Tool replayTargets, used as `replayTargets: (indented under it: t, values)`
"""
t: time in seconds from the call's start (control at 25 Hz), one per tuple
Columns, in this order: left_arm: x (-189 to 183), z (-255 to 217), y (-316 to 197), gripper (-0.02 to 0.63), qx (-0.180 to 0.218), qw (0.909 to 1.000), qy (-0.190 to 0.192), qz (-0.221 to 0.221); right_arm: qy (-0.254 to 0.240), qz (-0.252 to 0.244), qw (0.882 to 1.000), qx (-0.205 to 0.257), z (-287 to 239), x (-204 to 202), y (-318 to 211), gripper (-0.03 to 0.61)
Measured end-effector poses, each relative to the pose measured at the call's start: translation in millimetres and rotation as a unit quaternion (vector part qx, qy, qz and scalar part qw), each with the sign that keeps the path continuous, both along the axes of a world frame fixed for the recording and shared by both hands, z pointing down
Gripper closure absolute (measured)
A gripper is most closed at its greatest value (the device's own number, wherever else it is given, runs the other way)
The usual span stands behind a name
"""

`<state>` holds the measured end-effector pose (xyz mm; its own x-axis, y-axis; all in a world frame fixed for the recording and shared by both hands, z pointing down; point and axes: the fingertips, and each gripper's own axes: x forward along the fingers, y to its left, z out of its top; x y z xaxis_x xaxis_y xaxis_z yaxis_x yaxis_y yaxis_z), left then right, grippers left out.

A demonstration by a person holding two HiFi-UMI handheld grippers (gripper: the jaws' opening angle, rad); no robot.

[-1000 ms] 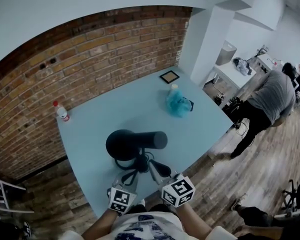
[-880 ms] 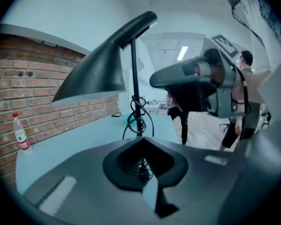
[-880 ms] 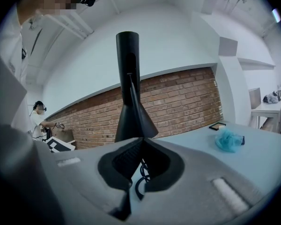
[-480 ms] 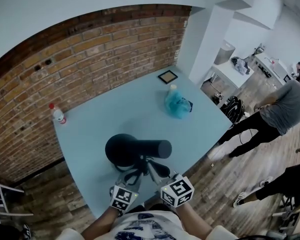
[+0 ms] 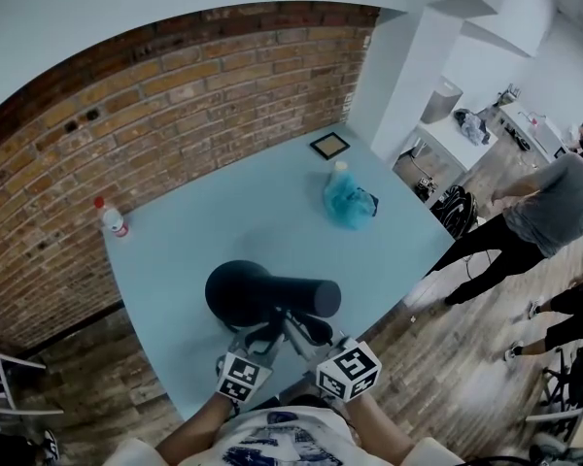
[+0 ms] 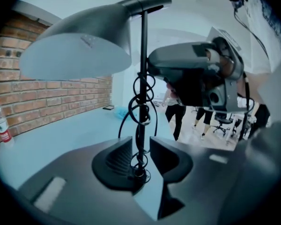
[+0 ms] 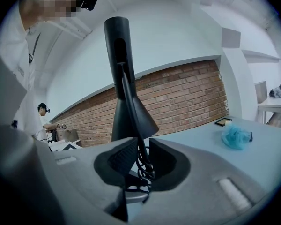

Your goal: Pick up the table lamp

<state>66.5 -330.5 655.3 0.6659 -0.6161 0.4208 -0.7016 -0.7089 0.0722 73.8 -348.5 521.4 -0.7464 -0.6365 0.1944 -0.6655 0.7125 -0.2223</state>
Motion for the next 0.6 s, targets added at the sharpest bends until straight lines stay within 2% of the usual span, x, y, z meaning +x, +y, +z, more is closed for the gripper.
replayTargets:
  t: [0.6]
  values:
    - [10.1, 10.5, -8.8, 0.532, -0.011, 0.9998, 0.010, 0.009, -0.006, -0.028, 1.000, 0.005, 0.1, -0.1, 1.5, 0.503]
